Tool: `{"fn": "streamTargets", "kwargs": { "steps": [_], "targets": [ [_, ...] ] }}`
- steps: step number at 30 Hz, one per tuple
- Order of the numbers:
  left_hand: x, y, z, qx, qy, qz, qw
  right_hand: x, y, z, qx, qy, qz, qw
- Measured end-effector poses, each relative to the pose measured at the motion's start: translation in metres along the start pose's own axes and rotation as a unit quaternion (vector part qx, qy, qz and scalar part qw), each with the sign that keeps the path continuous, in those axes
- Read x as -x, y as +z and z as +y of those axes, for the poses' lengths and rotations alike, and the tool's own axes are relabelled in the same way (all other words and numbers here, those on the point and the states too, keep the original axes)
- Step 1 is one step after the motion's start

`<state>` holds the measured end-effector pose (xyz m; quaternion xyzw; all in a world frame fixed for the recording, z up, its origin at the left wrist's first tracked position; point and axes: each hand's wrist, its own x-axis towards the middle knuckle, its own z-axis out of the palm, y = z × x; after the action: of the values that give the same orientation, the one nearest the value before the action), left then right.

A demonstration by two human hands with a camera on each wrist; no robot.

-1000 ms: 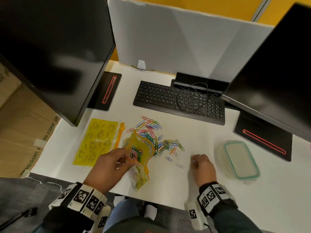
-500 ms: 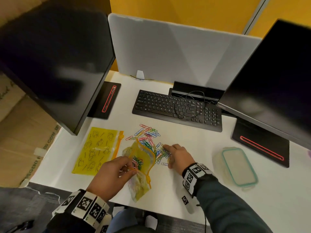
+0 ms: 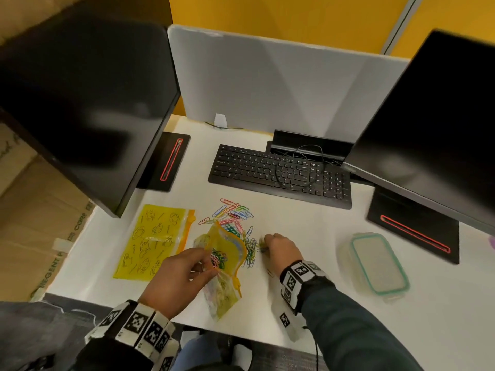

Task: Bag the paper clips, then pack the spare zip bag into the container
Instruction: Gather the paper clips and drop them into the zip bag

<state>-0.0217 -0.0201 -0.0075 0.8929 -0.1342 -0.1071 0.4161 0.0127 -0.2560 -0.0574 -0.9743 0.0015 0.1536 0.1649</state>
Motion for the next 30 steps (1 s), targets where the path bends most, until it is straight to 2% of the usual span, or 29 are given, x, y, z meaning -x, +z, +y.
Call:
{"fn": "streamTargets", "kwargs": {
  "steps": [2, 4, 7, 9, 10, 11, 12, 15, 18, 19, 21, 23, 24, 30],
  "targets": [
    [-0.001, -0.001, 0.001, -0.007, 0.001, -0.003, 1.0, 0.004, -0.005, 0.003, -0.049, 0.03, 0.022, 0.998],
    [-0.002, -0.001, 0.004, -0.019, 0.002, -0.005, 1.0, 0.008, -0.015, 0.005, -0.15, 0.074, 0.074, 0.983],
    [-0.007, 0.0, 0.012, -0.026, -0.003, -0.011, 1.0, 0.017, -0.037, -0.004, -0.373, 0.098, 0.112, 0.916],
    [-0.01, 0.0, 0.018, -0.028, -0.015, -0.016, 0.999, 0.024, -0.052, -0.019, -0.496, 0.069, 0.088, 0.861],
    [-0.011, 0.001, 0.02, -0.032, -0.018, -0.018, 0.999, 0.026, -0.058, -0.029, -0.521, 0.049, 0.075, 0.849],
    [-0.013, 0.001, 0.022, -0.037, -0.018, -0.02, 0.999, 0.028, -0.062, -0.039, -0.524, 0.028, 0.067, 0.849],
    [-0.014, 0.002, 0.023, -0.04, -0.015, -0.022, 0.999, 0.029, -0.063, -0.047, -0.499, 0.009, 0.057, 0.865],
    [-0.015, 0.003, 0.022, -0.038, -0.006, -0.022, 0.999, 0.027, -0.06, -0.058, -0.349, -0.021, 0.044, 0.936],
    [-0.013, 0.002, 0.019, -0.032, -0.007, -0.015, 0.999, 0.024, -0.06, -0.039, -0.294, 0.026, 0.07, 0.953],
    [-0.012, 0.001, 0.018, -0.031, -0.011, -0.012, 0.999, 0.024, -0.058, -0.028, -0.258, 0.055, 0.058, 0.963],
    [-0.009, 0.0, 0.015, -0.023, -0.016, -0.007, 1.0, 0.029, -0.046, -0.007, -0.135, 0.113, -0.029, 0.984],
    [-0.005, -0.001, 0.013, -0.017, -0.013, -0.007, 1.0, 0.035, -0.031, 0.005, -0.068, 0.149, -0.105, 0.981],
    [-0.004, -0.002, 0.012, -0.018, -0.013, -0.009, 1.0, 0.037, -0.025, 0.006, -0.07, 0.158, -0.109, 0.979],
    [-0.001, -0.002, 0.008, -0.013, -0.015, -0.004, 1.0, 0.007, -0.006, -0.008, -0.148, 0.117, 0.005, 0.982]
  ]
}}
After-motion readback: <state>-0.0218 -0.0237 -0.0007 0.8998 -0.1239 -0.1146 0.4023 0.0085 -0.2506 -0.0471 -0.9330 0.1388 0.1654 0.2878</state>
